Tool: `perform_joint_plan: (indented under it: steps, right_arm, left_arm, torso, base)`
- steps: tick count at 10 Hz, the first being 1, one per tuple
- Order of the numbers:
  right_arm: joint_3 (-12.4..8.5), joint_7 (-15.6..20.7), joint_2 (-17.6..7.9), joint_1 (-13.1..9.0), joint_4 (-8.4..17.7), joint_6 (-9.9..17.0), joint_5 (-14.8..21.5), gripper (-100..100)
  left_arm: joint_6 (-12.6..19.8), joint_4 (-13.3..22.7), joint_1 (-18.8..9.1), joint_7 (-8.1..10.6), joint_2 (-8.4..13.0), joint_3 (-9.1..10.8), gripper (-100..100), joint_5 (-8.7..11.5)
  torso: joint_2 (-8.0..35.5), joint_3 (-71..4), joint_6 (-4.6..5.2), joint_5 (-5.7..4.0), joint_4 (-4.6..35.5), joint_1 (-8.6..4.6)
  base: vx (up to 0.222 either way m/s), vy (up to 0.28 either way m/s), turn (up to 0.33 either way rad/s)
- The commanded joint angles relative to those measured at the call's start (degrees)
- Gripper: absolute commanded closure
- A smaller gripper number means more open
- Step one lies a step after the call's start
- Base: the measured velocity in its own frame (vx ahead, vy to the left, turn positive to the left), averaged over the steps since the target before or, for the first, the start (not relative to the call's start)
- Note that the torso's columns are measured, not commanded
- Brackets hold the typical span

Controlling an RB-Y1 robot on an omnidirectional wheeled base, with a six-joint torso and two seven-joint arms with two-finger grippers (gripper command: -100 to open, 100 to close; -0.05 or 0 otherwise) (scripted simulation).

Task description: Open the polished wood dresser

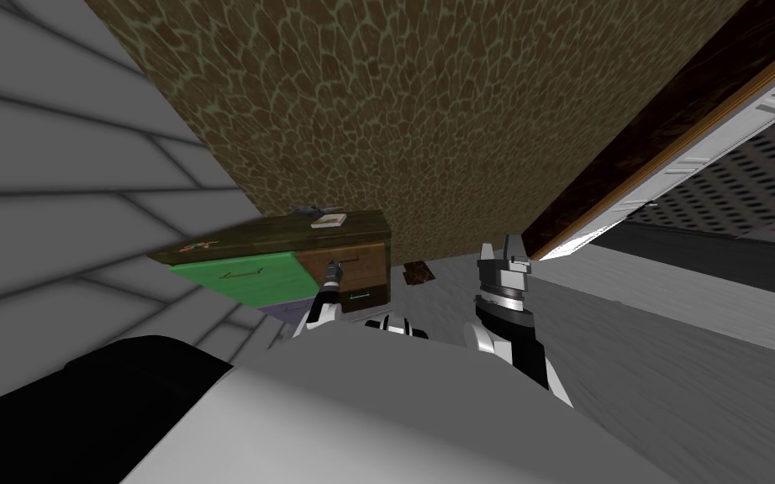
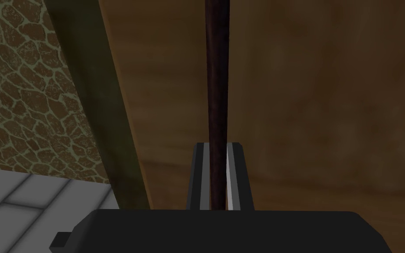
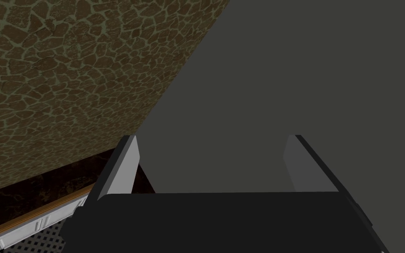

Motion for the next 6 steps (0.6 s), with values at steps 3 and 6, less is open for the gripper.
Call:
perform_joint_plan:
  steps: [3,6]
  right_arm:
    - [0.0,0.0,0.0,0.0,0.0,0.0,0.0,0]
    - [0.0,0.0,0.0,0.0,0.0,0.0,0.0,0]
  left_arm:
    - [1.0,-1.6,1.4,0.09,-0.1,-0.32,100,0.2]
    - [0.9,-2.9,2.7,0.17,-0.1,-0.83,100,0.2]
  torso:
    - [-0.1,-0.1,0.0,-0.14,0.1,0.02]
    - [-0.2,-0.1,-0.02,-0.05,0.0,0.08]
  base:
    - [-0.15,-0.062,0.005]
    - [-0.156,-0.045,0.006]
